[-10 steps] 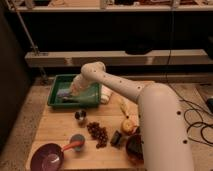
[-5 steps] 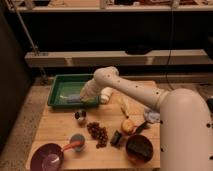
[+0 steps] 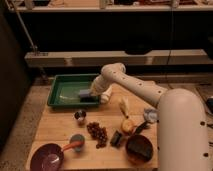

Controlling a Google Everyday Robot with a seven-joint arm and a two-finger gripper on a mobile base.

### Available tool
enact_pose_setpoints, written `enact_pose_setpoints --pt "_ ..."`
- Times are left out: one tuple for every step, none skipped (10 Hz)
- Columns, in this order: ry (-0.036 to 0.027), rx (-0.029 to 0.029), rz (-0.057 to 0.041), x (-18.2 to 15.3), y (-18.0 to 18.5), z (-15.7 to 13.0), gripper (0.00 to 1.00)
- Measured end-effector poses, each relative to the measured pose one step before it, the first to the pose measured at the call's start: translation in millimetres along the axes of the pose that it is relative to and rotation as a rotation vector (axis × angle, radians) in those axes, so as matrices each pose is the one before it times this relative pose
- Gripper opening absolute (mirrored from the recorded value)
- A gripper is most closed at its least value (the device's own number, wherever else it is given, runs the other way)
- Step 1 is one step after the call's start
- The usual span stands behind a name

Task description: Wipe tray with sponge

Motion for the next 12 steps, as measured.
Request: enact_pose_setpoints --pt "0.01208 0.01299 0.00231 1.48 -11.14 6.23 0.00" --pt "0.01697 0.01710 0.00662 -3.81 -20.09 15.89 0.00" --pt "0.00824 0.01010 0.00536 -6.80 -15.61 13.27 0.00" --pt "0.00295 0.00645 0.00224 -7.48 -10.99 10.02 0.00" --pt "0.00152 0.00599 0.00200 -7.80 -13.89 12.82 0.00" --pt "-0.01067 0.00147 0.00232 -10.90 -9.46 9.63 0.00" --pt "-0.02041 -0.00066 -0.00358 -13.55 -5.50 7.04 0.00" --pt "-0.02482 -0.00121 -0.00973 -12.64 -1.34 3.34 0.00" --pt "-0.03770 -0.00319 -0.01672 -16.10 4.13 -0.14 0.00" --pt "-0.03454 -0.00644 -0.01451 -11.49 8.23 -3.58 0.00" --pt "-0.02631 -0.00715 -0.01178 -9.12 8.04 -3.65 0.00" --pt "-0.04259 -0.01934 -0.01994 -14.51 17.51 -8.08 0.00"
